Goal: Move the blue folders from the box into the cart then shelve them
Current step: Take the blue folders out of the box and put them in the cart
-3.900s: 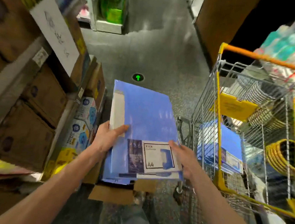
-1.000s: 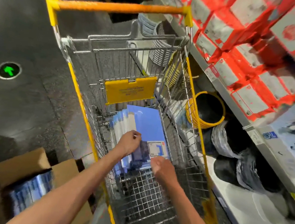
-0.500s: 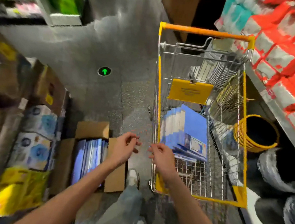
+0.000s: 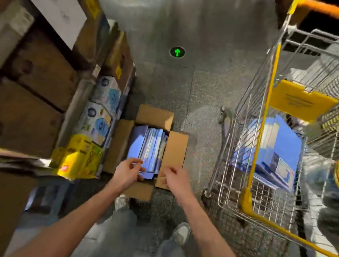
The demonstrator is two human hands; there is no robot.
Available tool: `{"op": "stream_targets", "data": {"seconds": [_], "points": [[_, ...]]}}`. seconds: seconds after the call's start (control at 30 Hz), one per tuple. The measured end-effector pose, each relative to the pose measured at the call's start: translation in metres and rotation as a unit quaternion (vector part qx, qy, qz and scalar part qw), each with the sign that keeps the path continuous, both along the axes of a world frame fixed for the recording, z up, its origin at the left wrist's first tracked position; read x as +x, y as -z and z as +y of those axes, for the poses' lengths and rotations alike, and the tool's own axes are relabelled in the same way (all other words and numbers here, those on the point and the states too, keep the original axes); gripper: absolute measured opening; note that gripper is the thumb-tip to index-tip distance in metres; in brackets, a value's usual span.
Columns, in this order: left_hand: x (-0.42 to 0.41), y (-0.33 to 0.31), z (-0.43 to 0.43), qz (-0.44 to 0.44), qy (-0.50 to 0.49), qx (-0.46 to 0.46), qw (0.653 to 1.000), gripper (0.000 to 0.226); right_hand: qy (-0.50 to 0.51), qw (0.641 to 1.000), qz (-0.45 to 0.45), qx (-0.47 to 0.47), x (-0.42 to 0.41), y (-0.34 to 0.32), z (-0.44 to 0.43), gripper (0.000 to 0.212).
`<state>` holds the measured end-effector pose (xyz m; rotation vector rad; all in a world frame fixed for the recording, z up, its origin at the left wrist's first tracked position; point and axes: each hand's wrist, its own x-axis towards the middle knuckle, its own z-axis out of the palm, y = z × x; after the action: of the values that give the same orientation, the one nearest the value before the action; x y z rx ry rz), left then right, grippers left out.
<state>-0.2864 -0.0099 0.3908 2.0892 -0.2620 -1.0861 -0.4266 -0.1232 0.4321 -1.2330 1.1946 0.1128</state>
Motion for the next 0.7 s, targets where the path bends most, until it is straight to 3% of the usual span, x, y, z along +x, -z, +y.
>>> {"op": "stream_targets", "data": {"seconds": [0.33, 0.5, 0.7], "points": [[0.134, 0.067, 0.036, 0.056, -0.003, 0.046, 0.997, 0.017, 0.023, 0.993, 0.115, 0.032, 0.148, 0.097, 0.042, 0.023], [0.192, 0.124, 0.028, 0.071, 0.013, 0.068, 0.995, 0.02, -0.004, 0.989, 0.147, 0.002, 0.2, 0.171, 0.052, 0.029], [0.209, 0.221, 0.015, 0.078, 0.024, 0.104, 0.991, 0.016, 0.037, 0.987, 0.158, -0.007, 0.229, 0.256, 0.045, 0.026]]}}
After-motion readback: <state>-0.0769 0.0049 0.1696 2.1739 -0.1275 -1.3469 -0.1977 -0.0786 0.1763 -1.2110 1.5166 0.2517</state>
